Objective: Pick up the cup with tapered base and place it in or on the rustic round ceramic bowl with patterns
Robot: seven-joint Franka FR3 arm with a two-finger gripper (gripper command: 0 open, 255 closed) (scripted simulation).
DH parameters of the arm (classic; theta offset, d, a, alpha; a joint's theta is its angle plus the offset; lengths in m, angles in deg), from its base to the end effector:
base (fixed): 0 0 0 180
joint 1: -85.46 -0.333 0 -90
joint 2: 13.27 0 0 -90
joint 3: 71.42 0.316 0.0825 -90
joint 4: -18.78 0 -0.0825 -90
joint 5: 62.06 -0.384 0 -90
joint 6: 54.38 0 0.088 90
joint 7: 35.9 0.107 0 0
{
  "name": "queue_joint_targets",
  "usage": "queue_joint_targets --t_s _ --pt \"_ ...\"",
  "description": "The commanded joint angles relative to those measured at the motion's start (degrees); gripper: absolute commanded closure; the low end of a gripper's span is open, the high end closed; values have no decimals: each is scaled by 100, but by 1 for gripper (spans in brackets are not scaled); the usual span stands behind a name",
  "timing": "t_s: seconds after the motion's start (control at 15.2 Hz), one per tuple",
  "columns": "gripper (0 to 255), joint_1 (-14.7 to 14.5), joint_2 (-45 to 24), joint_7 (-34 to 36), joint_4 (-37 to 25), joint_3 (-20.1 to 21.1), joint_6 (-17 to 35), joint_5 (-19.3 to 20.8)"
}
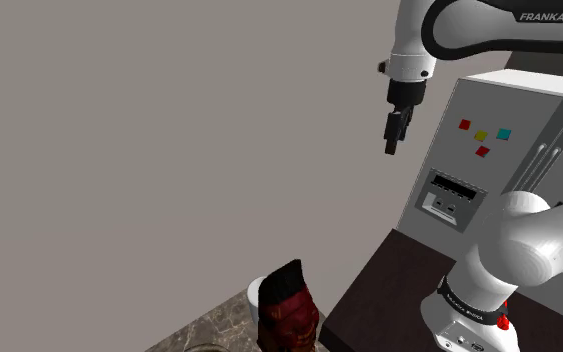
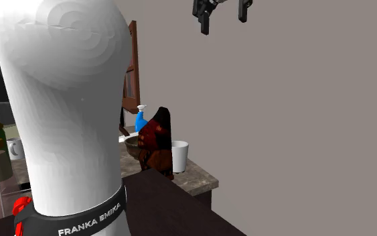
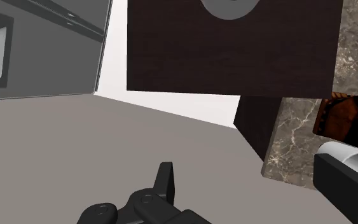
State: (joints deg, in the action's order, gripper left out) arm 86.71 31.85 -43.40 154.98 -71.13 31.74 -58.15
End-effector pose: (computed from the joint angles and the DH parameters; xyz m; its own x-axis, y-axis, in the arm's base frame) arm 0.2980 -0.0123 0.5758 0.9897 0.1073 -0.0949 0.1132 -0.9918 0.0599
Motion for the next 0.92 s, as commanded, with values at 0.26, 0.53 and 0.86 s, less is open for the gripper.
queue_joint_targets --t_s 0.26,0.53,0.86 --pt "0 -106 -146 377 522 240 634 -292" --pt "0 -231 -432 733 939 496 1320 -586" --pt "0 -401 -1004 1152 1295 834 2248 -939"
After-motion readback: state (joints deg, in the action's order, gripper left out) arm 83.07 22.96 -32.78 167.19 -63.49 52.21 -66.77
